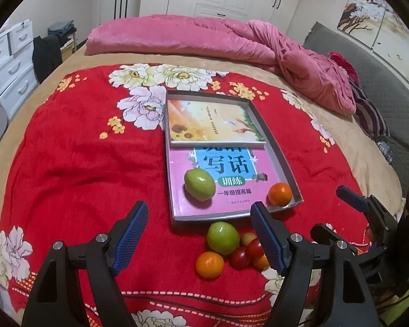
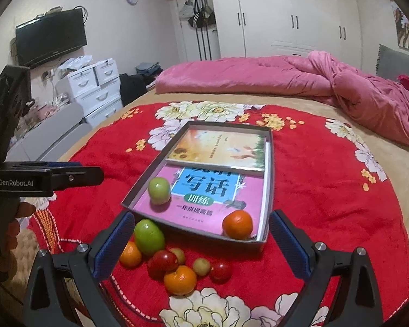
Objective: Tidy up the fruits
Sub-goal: 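Withdraw both open tools from the tray back toward the fruit pile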
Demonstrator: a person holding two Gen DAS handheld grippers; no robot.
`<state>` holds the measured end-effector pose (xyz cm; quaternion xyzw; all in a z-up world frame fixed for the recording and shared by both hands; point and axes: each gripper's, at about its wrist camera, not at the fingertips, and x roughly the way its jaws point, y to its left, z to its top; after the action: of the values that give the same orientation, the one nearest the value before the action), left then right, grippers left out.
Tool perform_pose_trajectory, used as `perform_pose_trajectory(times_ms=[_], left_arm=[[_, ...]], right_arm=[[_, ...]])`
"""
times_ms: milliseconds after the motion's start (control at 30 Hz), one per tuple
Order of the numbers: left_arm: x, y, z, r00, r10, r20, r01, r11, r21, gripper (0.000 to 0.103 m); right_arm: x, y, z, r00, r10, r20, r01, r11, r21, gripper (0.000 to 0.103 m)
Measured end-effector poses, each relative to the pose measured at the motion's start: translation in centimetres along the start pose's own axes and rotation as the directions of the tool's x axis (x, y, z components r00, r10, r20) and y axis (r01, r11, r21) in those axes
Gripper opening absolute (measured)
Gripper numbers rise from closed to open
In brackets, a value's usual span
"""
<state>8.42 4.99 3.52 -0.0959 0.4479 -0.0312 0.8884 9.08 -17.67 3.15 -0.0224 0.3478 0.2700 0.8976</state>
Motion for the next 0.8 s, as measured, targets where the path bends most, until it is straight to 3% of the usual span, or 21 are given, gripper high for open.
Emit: perform_pose_trajectory(times_ms=[800], left_arm=[[1.4, 0.5, -3.4, 0.993, 0.037, -0.109, -0.032, 0.998, 0.048, 0.078]], right_arm=[[1.8, 2.2, -2.5, 0.989, 0.069, -0.128, -0.078, 0.995, -0.064, 0.100]])
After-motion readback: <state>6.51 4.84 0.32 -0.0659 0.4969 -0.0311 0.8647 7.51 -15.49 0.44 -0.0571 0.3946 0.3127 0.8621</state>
